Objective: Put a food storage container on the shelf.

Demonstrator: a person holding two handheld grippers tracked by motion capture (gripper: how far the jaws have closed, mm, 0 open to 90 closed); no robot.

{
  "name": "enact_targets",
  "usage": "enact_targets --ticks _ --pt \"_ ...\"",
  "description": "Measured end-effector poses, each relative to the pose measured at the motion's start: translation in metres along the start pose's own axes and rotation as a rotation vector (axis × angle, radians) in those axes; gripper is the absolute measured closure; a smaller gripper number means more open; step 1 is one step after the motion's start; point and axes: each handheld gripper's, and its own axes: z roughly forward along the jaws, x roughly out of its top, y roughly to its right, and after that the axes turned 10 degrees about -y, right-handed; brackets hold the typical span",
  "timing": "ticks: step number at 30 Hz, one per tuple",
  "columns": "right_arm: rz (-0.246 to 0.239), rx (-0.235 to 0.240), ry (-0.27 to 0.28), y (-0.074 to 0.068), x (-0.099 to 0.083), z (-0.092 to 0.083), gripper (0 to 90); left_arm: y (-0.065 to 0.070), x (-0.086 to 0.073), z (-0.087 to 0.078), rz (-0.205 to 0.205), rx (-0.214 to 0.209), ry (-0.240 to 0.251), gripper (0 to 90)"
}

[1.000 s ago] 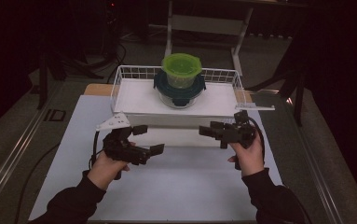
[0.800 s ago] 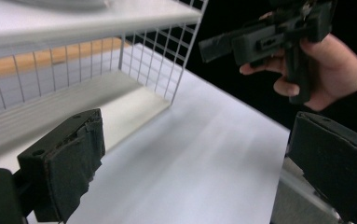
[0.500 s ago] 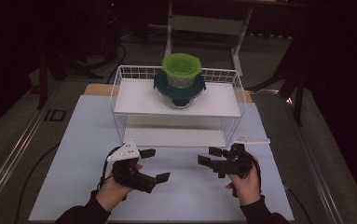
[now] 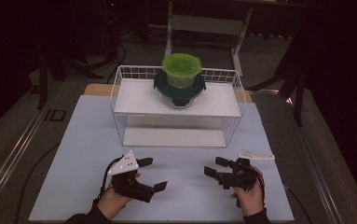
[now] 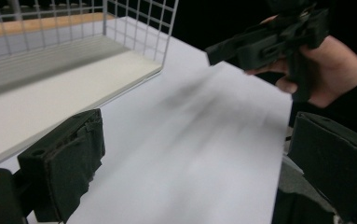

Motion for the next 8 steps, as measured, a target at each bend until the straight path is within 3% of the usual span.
enact_targets --ticks 8 --pt "-0.002 -0.011 0.003 0.006 -0.0032 0.0012 20.1 -0.0029 -0.0032 0.0006 0.01 0.018 -0.001 3.2"
